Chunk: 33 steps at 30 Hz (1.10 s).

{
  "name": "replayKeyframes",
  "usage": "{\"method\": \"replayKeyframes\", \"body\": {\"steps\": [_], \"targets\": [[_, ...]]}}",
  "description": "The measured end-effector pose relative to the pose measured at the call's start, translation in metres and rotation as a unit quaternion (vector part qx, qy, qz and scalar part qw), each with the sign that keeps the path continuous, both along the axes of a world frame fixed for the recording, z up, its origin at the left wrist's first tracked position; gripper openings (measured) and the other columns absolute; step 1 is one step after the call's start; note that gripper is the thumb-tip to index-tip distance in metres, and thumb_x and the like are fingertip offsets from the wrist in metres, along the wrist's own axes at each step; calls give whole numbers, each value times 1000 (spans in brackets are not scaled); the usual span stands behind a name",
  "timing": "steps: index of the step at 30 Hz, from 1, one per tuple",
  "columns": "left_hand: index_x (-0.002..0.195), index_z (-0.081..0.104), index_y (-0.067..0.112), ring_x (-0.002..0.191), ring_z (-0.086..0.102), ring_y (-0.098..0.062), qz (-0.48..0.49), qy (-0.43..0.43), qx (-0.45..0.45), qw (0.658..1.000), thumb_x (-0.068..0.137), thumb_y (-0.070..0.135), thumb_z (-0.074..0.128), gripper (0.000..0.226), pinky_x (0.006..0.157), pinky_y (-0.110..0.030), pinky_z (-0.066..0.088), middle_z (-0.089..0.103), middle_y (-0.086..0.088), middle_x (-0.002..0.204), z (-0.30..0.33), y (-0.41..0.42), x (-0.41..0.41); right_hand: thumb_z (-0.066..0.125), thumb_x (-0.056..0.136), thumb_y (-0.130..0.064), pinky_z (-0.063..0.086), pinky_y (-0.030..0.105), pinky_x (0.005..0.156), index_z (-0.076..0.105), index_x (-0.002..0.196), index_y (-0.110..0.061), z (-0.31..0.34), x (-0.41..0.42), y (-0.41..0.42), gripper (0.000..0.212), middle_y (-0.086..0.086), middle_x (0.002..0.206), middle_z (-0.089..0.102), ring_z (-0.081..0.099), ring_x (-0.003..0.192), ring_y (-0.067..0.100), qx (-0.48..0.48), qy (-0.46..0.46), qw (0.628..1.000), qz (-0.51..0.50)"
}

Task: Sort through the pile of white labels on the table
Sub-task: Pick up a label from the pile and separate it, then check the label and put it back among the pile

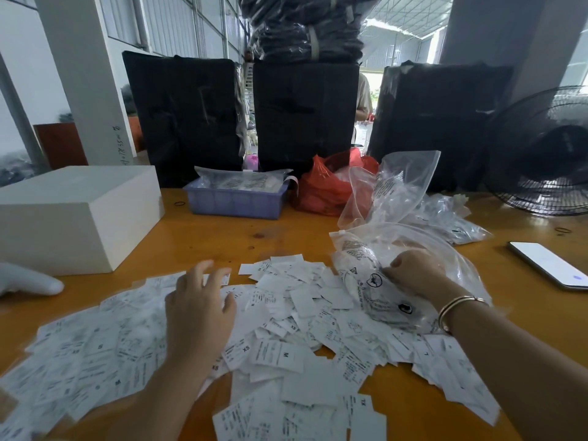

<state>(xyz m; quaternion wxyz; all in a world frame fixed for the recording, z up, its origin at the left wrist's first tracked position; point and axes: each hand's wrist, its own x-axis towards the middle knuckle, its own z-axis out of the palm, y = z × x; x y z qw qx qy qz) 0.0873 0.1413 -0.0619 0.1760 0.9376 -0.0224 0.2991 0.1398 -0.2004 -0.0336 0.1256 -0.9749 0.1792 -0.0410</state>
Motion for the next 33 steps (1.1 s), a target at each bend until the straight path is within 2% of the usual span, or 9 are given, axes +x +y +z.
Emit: {"method": "replayKeyframes", "body": {"steps": [5, 9, 15, 18, 20, 24, 28, 30, 33], "targets": [[117, 64, 22, 115, 42, -4, -184, 13, 10, 983, 89, 20, 61, 28, 97, -21, 32, 55, 9, 125, -9, -17, -7, 65, 84, -40, 46, 27, 60, 68, 61, -17, -5, -2, 9, 32, -1, 66, 64, 59, 67, 15, 55, -76, 995, -31], [116, 62, 35, 114, 37, 7, -295, 53, 18, 954, 92, 29, 56, 26, 98, -12, 25, 48, 25, 117, -17, -23, -8, 59, 87, -31, 46, 31, 69, 67, 64, -12, -4, -4, 8, 31, 3, 69, 63, 55, 66, 17, 56, -100, 993, -35], [108, 67, 35, 103, 43, 9, -318, 63, 19, 946, 92, 31, 59, 19, 93, -15, 34, 54, 28, 103, -20, -24, -6, 45, 87, -18, 32, 33, 66, 41, 47, -15, 10, -17, 13, 40, -3, 51, 44, 40, 52, 18, -51, -206, 976, -40], [106, 69, 34, 102, 46, 7, -315, 47, 18, 948, 91, 31, 60, 17, 94, -22, 39, 59, 25, 104, -19, -25, -7, 50, 94, -25, 39, 29, 65, 64, 68, -22, 21, -27, 33, 29, -9, 71, 56, 53, 67, 15, 52, -316, 947, 30], [108, 68, 31, 105, 48, 4, -308, 25, 11, 951, 93, 35, 56, 20, 96, -26, 41, 61, 21, 108, -18, -27, -7, 56, 94, -25, 38, 14, 56, 70, 89, -20, 27, -35, 57, 16, -11, 80, 60, 52, 66, 4, 163, -341, 920, 105], [128, 52, 29, 119, 46, -5, -265, 16, -116, 957, 92, 59, 37, 49, 102, -32, 38, 49, 19, 127, -10, -27, -10, 56, 93, -23, 34, 11, 40, 64, 80, -27, 20, -55, 111, 16, -11, 68, 61, 41, 42, 0, 288, -233, 893, 255], [137, 41, 28, 114, 44, 2, -253, 25, -227, 940, 75, 68, 41, 73, 91, -19, 35, 45, 20, 127, -4, -26, -14, 55, 94, -26, 40, 12, 49, 62, 80, -33, 6, -61, 146, 17, -16, 77, 64, 47, 51, -1, 309, -157, 885, 310], [132, 47, 30, 111, 45, 6, -246, 52, -234, 939, 75, 70, 51, 70, 88, -11, 32, 51, 21, 121, -2, -26, -14, 56, 94, -22, 39, 8, 55, 64, 81, -28, 0, -62, 151, 16, -18, 73, 62, 49, 55, -6, 295, -156, 884, 328], [106, 62, 32, 96, 53, 7, -224, 59, -206, 951, 80, 50, 66, 31, 75, -2, 35, 63, 20, 98, -4, -27, -11, 57, 93, -20, 37, 3, 57, 63, 76, -32, -10, -64, 151, 21, -17, 70, 61, 51, 58, -15, 303, -157, 884, 321]]}}
